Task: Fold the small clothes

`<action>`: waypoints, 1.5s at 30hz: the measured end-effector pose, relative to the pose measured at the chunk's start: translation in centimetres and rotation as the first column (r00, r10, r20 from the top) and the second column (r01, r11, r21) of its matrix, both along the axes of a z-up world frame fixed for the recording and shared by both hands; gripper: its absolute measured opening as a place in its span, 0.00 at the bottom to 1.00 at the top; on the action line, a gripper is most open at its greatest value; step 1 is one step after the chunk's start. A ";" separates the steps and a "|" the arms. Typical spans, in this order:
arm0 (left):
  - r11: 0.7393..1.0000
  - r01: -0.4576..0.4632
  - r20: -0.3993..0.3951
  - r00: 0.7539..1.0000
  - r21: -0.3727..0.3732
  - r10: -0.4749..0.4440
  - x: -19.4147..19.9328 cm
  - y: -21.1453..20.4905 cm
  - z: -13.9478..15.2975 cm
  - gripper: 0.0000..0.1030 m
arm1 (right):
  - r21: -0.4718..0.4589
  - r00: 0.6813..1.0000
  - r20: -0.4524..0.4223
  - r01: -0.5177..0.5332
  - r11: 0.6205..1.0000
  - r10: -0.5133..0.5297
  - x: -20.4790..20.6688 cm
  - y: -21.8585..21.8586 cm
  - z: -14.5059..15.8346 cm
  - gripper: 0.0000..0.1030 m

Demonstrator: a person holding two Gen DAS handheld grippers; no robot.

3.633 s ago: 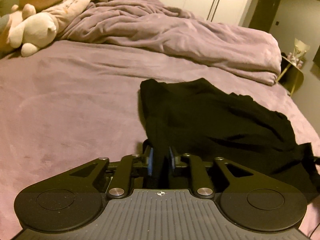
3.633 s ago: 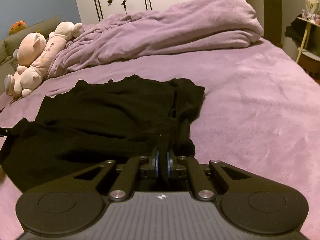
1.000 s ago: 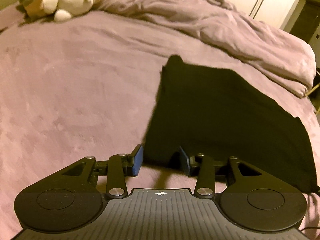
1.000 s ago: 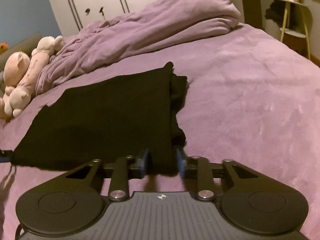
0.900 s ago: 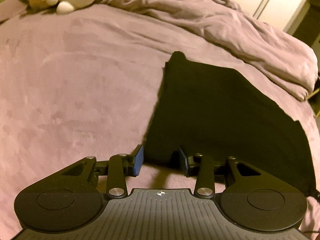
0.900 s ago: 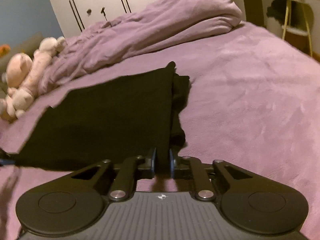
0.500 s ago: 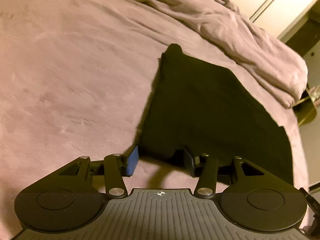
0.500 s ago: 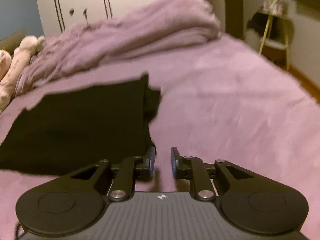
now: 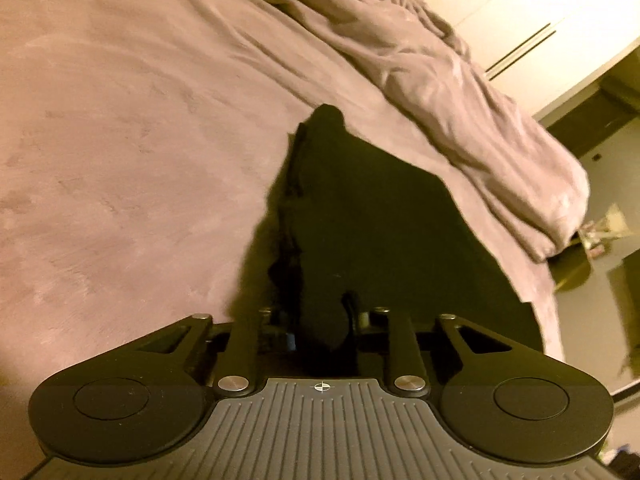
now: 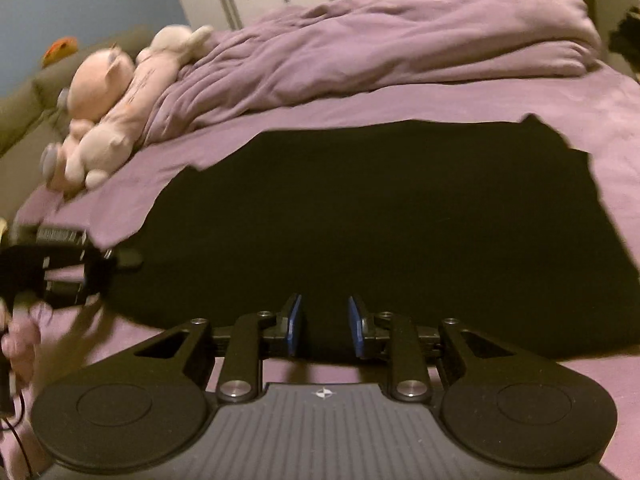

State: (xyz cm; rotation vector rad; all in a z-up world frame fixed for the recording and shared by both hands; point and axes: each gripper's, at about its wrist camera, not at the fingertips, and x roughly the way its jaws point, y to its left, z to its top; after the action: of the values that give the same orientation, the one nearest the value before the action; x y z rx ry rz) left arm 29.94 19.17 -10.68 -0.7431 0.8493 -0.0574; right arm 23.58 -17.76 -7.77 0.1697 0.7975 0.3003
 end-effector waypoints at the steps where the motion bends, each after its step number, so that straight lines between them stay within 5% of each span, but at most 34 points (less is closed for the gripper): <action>1: 1.000 0.000 0.004 1.000 -0.010 0.000 0.0 0.2 -0.1 0.22 | -0.020 1.000 0.007 -0.003 1.000 0.003 -0.1 0.7 -0.2 0.23; 14: 0.999 0.038 0.015 0.999 0.013 -0.038 0.1 0.3 0.0 0.18 | -0.106 0.999 0.028 0.019 0.994 -0.016 -0.1 2.3 -0.4 0.24; 23: 0.999 0.047 0.046 0.998 0.004 -0.047 -0.3 0.5 0.7 0.16 | -0.092 0.997 0.061 0.062 0.994 -0.057 -0.4 2.0 1.1 0.11; 33: 0.999 0.031 0.047 0.998 -0.025 -0.030 -0.2 0.7 1.2 0.16 | -0.102 0.999 0.022 0.042 0.994 -0.040 0.2 2.8 -0.9 0.10; 40: 0.999 0.006 0.051 0.999 -0.035 -0.005 -0.3 0.3 2.3 0.16 | -0.046 0.998 0.035 0.050 0.998 -0.049 -0.9 1.2 0.6 0.11; 45: 0.986 0.112 0.134 0.983 0.120 -0.128 0.8 -3.7 7.1 0.16 | 0.019 0.987 0.058 0.148 0.989 -0.149 -3.1 -2.5 1.4 0.11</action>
State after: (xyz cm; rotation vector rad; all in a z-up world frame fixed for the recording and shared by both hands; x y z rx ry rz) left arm 30.78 15.49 -3.58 -0.5753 0.7545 -0.1673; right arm 20.52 -20.23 -6.42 0.2318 0.7199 0.1698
